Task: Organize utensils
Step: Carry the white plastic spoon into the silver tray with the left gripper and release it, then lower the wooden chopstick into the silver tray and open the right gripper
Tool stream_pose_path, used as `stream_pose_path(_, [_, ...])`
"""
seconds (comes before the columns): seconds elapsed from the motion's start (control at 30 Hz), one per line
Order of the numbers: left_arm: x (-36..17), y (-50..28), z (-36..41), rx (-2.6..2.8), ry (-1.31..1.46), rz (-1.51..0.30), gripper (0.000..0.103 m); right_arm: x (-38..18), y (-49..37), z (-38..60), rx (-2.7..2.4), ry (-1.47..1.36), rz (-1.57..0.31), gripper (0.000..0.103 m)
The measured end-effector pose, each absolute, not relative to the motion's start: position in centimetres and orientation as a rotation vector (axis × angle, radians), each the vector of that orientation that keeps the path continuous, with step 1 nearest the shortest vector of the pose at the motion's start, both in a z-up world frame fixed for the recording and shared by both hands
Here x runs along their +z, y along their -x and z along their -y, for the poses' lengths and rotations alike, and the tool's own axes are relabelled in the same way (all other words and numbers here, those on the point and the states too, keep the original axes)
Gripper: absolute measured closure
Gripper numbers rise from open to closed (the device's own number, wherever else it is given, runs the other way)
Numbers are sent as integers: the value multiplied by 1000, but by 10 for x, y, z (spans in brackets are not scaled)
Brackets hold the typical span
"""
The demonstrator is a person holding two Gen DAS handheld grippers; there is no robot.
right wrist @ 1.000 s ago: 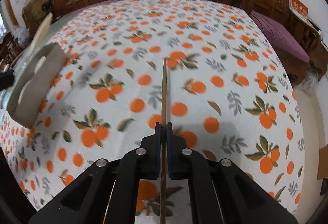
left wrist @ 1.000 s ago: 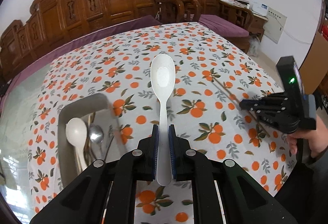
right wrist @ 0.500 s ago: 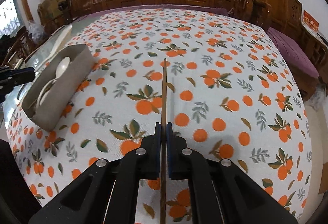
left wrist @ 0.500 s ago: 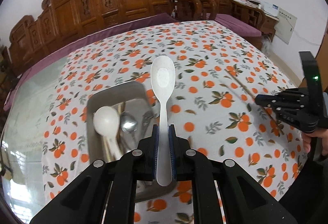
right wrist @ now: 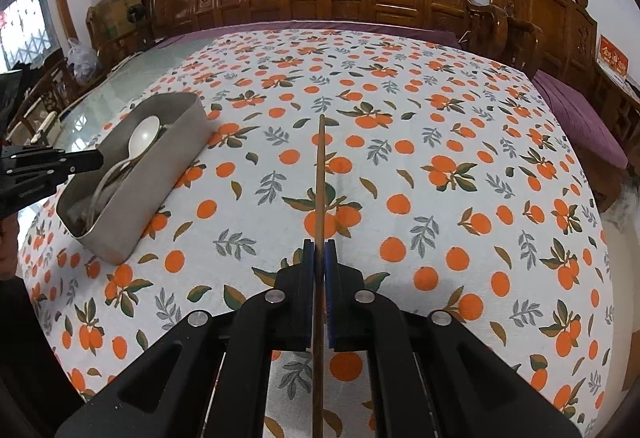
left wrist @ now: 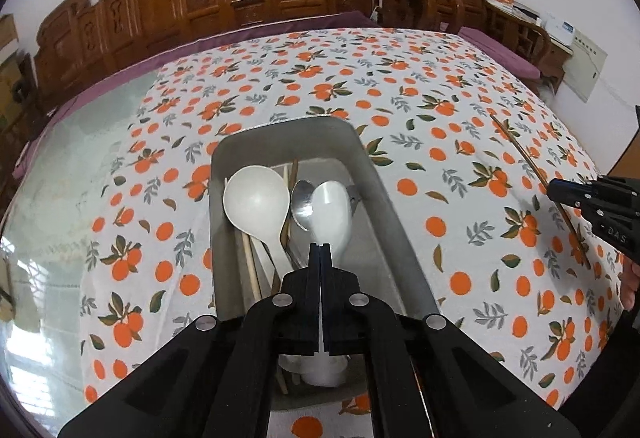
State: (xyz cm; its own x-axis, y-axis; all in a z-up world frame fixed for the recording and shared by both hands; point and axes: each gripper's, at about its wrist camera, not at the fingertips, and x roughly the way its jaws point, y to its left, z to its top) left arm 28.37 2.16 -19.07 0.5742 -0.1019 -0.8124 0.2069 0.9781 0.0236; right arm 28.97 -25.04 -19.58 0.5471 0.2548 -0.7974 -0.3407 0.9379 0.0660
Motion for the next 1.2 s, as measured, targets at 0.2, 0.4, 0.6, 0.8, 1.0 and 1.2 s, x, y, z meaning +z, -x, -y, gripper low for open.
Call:
stream_pose_path(0.2, [-194, -287, -32, -176, -83, -932, 103, -195, -289, 245, 367, 100, -928, 97])
stream_pose_path(0.4, [-190, -284, -48, -142, -65, -907, 103, -178, -288, 227, 413, 100, -903, 97])
stream_pose_path(0.6, [-177, -278, -59, -134, -59, -862, 102, -157, -292, 206, 447, 86, -875, 97])
stream_pose_path(0.8, [-167, -274, -73, -132, -19, -830, 62, -148, -301, 177, 488, 88, -871, 97])
stream_pose_path(1.0, [-160, -272, -89, -103, 2, -792, 29, -144, -311, 147, 529, 71, -870, 97])
stream_pose_path(1.2, [-155, -273, -103, -84, 28, -778, 17, -147, -321, 112, 575, 32, -882, 97])
